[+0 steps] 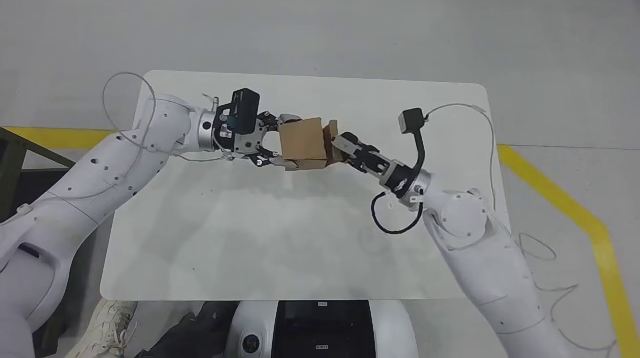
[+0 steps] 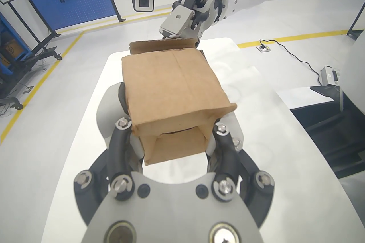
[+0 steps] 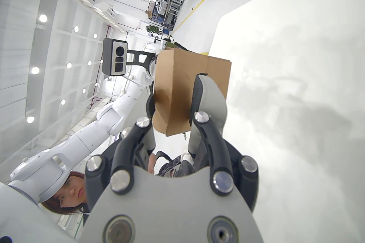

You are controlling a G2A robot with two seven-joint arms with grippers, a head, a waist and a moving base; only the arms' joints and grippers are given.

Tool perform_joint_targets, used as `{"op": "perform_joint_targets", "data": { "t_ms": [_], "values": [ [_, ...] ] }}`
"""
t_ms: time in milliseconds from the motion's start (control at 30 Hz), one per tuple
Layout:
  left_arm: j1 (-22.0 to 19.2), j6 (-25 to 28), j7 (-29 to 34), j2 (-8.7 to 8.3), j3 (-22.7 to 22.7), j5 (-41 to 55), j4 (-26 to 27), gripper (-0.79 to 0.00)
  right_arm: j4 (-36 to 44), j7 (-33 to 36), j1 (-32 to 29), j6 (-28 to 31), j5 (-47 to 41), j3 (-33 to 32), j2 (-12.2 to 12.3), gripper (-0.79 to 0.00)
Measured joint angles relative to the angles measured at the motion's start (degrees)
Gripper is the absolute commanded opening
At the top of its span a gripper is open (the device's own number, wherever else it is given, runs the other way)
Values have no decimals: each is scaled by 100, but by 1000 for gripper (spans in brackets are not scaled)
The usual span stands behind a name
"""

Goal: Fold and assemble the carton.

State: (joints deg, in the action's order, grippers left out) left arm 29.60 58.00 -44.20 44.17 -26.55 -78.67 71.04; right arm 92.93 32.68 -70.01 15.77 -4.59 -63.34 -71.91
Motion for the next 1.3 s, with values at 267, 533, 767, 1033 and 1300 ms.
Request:
{"op": "perform_joint_targets", "data": {
  "t_ms": [267,533,767,1033,1300],
  "values": [
    [3,0,5,-3,-18,-25,20,-496,189,-338,-24,-251,678,59,4,-742],
    [8,0,33,-5,-28,-17,29,-493,359,-403,-61,-263,807,154,-9,-674],
    [7,0,75,-1,-14,3,44,-493,444,-480,-85,-164,831,167,-16,-671],
    [4,0,58,0,-2,-1,48,-493,471,-598,-93,-189,866,114,-19,-696],
    [-2,0,33,-3,15,-8,39,-493,456,-616,-120,-177,765,51,-18,-693]
  ]
}}
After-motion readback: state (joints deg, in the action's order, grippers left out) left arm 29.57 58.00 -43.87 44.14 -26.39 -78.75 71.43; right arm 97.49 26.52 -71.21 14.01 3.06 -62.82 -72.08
